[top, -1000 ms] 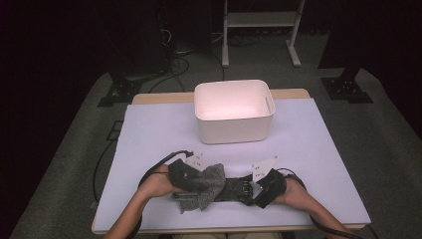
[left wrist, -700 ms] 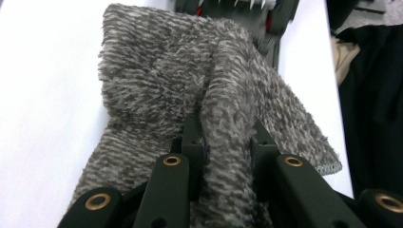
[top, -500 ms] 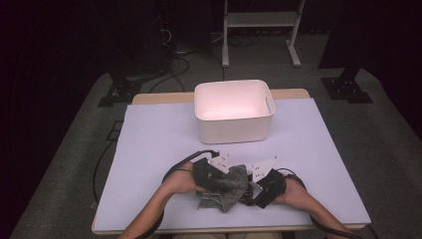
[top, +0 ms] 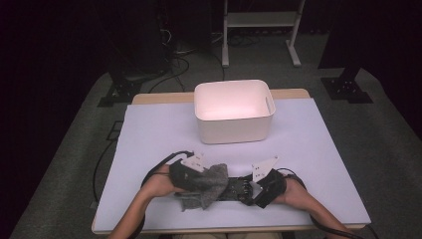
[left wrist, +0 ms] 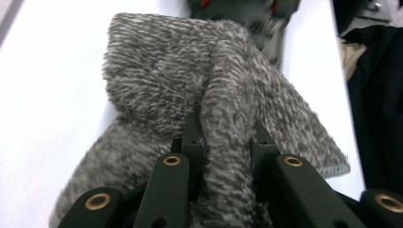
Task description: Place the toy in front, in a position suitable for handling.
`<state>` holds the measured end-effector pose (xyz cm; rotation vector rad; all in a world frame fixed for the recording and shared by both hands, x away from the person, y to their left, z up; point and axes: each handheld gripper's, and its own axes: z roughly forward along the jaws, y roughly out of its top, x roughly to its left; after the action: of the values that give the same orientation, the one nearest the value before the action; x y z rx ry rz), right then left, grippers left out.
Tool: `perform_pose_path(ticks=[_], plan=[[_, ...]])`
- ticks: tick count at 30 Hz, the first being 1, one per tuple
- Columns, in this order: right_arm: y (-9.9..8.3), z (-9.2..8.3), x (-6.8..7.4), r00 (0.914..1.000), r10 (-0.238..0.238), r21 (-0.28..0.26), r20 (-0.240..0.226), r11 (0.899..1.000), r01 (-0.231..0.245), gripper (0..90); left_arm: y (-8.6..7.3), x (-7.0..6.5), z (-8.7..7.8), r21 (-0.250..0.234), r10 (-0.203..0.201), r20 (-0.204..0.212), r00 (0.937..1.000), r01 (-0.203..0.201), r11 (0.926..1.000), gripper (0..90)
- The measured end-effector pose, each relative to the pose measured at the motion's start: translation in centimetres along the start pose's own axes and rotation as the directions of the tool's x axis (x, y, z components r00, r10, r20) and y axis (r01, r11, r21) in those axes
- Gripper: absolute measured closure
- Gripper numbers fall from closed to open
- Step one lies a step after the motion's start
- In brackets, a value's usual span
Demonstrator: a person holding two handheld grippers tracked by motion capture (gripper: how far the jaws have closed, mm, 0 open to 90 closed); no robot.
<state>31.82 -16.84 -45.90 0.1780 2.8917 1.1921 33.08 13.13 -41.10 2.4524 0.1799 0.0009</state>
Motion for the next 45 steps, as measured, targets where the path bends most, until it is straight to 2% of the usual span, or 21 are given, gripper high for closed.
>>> perform_pose_path(ticks=[3, 7, 12, 15, 17, 21, 25, 29, 33, 39, 42, 45], plan=[[0.0, 0.0, 0.0, 1.0, 0.001, 0.0, 0.0, 1.0, -0.001, 23.2, -1.0, 0.3, -0.6, -0.033, -0.036, 0.006, 0.9993, 0.036, 0.9988, 74.5], [0.0, 0.0, 0.0, 0.9999, 0.014, -0.002, -0.002, 1.0, -0.014, 23.0, -0.9, 0.1, -0.2, -0.018, -0.027, 0.012, 0.9996, 0.027, 0.9995, 74.5], [-0.1, -0.1, -0.4, 0.9974, 0.064, -0.017, -0.032, 0.998, -0.065, 22.0, -0.3, 0.0, 0.3, -0.022, -0.019, 0.027, 0.9995, 0.019, 0.9996, 74.5], [-0.1, -0.4, -0.5, 0.9956, 0.08, -0.018, -0.049, 0.997, -0.081, 21.1, 0.5, -0.2, 0.6, -0.018, -0.005, 0.035, 0.9994, 0.005, 0.9998, 74.5], [-0.1, -0.7, -0.4, 0.996, 0.072, -0.029, -0.052, 0.997, -0.074, 20.7, 1.2, -0.3, 0.9, -0.015, 0.008, 0.044, 0.999, -0.007, 0.9999, 74.4], [0.0, -1.5, -0.4, 0.9972, 0.069, -0.058, -0.03, 0.996, -0.071, 22.4, 2.9, -0.7, 1.9, -0.005, 0.035, 0.071, 0.9969, -0.035, 0.9994, 74.4], [0.2, -1.4, -0.2, 0.9987, 0.051, -0.055, -0.009, 0.997, -0.052, 22.7, 5.1, -1.3, 3.2, -0.007, 0.078, 0.096, 0.9924, -0.078, 0.997, 74.4], [0.3, -1.1, -0.1, 0.999, 0.041, -0.06, -0.017, 0.997, -0.042, 23.1, 7.0, -1.7, 4.3, -0.009, 0.11, 0.109, 0.9879, -0.11, 0.9939, 74.4], [0.4, -0.8, 0.1, 0.9992, 0.036, -0.054, -0.015, 0.998, -0.036, 23.2, 8.1, -1.9, 5.3, 0.01, 0.132, 0.121, 0.9838, -0.134, 0.9909, 74.4], [0.3, -0.6, 0.1, 0.9991, 0.039, -0.052, -0.016, 0.998, -0.04, 23.3, 8.1, -1.7, 5.6, 0.014, 0.106, 0.136, 0.985, -0.109, 0.9939, 74.5], [0.3, -0.6, 0.1, 0.9993, 0.035, -0.055, -0.013, 0.998, -0.036, 23.6, 7.8, -1.6, 5.1, 0.03, 0.095, 0.133, 0.9866, -0.1, 0.9946, 74.4], [0.3, -0.6, 0.1, 0.9994, 0.032, -0.057, -0.01, 0.998, -0.033, 23.7, 6.9, -1.3, 4.3, 0.036, 0.08, 0.118, 0.9898, -0.085, 0.9957, 74.4]])
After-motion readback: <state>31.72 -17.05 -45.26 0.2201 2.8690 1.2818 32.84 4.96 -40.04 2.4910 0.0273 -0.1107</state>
